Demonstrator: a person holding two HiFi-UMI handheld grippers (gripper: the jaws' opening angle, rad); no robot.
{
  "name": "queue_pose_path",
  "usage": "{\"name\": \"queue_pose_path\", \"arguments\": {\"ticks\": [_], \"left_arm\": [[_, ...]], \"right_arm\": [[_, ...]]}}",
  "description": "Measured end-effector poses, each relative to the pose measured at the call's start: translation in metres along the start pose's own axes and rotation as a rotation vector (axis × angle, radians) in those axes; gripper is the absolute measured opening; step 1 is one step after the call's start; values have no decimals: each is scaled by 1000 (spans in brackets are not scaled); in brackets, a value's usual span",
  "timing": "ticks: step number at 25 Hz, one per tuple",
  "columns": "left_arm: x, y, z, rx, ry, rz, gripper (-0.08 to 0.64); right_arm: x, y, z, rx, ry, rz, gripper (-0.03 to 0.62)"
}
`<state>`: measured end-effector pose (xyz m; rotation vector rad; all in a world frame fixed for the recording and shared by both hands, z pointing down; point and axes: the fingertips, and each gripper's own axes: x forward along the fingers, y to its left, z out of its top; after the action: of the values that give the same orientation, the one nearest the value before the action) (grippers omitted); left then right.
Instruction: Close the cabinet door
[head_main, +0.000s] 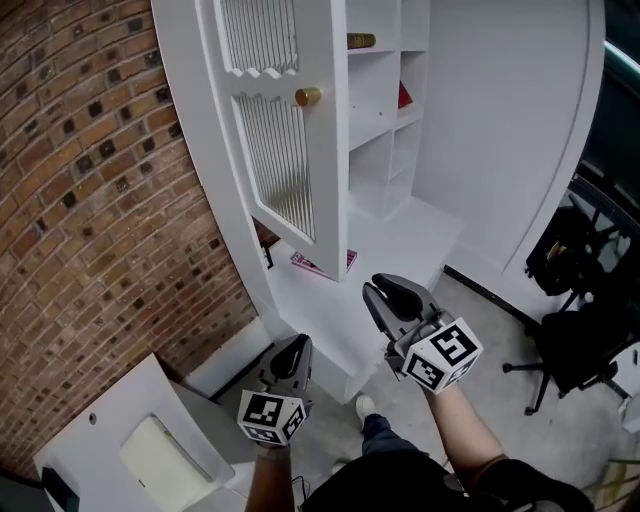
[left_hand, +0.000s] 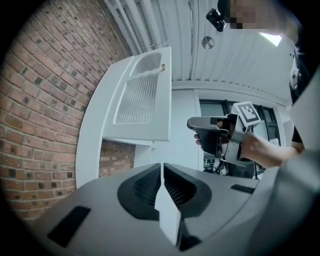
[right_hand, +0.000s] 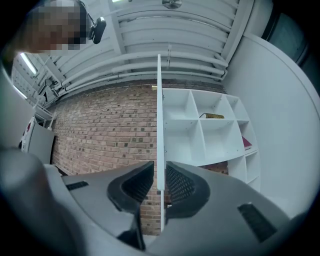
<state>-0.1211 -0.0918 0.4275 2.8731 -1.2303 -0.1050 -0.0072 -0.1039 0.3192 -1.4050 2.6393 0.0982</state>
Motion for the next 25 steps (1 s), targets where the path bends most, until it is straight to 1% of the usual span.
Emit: {"name": "queue_pose_path", "arguments": {"ticks": [5, 14, 20, 25], "left_arm": [[26, -3, 14, 0, -36, -11, 11], [59, -7, 29, 33, -49, -42, 25], [78, -8, 40, 54, -59, -61, 32], [89, -10, 45, 65, -67, -76, 31]], "right_arm": [[13, -4, 9, -1, -7, 18, 67], [34, -5, 27, -19, -17, 75, 84], [49, -4, 32, -30, -14, 115, 110], [55, -4, 34, -32, -22, 135, 112]]}}
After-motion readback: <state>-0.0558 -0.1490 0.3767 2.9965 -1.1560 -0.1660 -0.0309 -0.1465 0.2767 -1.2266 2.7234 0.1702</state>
